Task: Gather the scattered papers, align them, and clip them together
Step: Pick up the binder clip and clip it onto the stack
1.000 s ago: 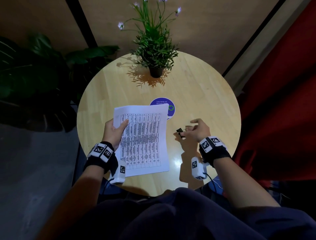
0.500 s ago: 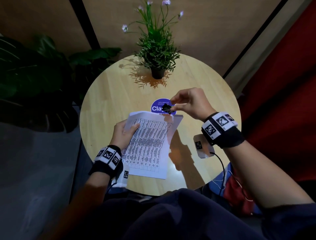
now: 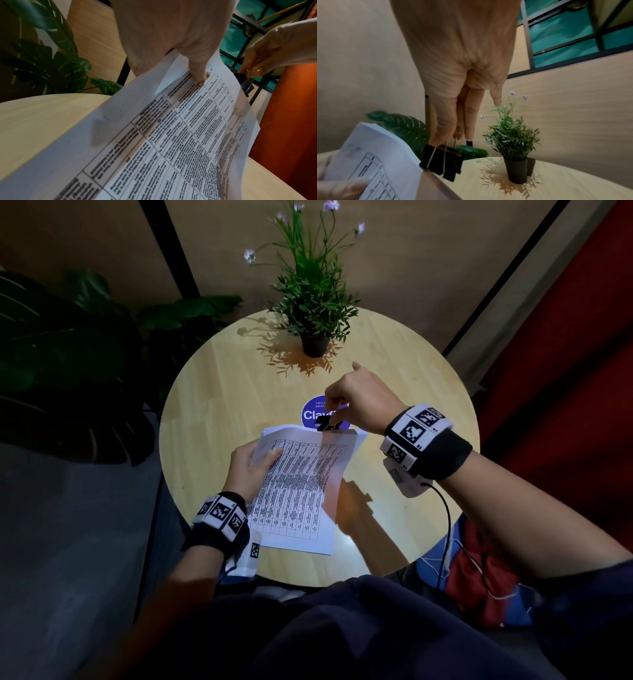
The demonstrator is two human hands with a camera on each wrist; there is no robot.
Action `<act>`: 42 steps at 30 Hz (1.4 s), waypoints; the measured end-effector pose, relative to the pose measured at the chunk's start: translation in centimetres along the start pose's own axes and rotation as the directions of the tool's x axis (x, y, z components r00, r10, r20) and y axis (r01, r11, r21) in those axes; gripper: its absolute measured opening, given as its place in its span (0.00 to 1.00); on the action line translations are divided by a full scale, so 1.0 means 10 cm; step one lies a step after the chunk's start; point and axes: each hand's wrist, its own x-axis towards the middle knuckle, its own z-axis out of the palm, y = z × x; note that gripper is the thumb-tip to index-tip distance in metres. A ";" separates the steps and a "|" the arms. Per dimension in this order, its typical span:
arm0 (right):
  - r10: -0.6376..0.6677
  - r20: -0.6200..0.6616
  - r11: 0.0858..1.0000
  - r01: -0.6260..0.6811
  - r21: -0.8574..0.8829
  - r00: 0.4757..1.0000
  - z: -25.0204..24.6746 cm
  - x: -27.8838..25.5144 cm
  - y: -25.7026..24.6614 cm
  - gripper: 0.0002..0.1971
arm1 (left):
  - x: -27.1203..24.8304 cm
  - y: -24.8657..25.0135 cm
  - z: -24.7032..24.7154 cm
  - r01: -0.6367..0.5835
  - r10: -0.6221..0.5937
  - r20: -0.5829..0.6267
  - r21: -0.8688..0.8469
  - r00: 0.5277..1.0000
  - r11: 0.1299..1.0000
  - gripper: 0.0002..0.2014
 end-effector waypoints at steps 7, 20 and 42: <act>-0.053 0.042 0.998 0.055 -0.038 0.998 -0.10 0.00 -0.13 0.08 | -0.01 0.01 0.02 -0.031 0.031 -0.021 0.019 0.999 0.999 0.06; -0.050 0.020 0.955 0.042 0.294 0.999 0.05 0.01 -0.15 0.08 | -0.07 0.03 0.01 -0.058 0.055 -0.036 -0.089 0.998 0.994 0.07; 0.068 0.163 0.824 -0.148 0.546 0.984 0.14 0.19 -0.05 0.21 | 0.09 -0.17 -0.05 0.269 -0.235 0.153 -0.269 0.960 0.925 0.10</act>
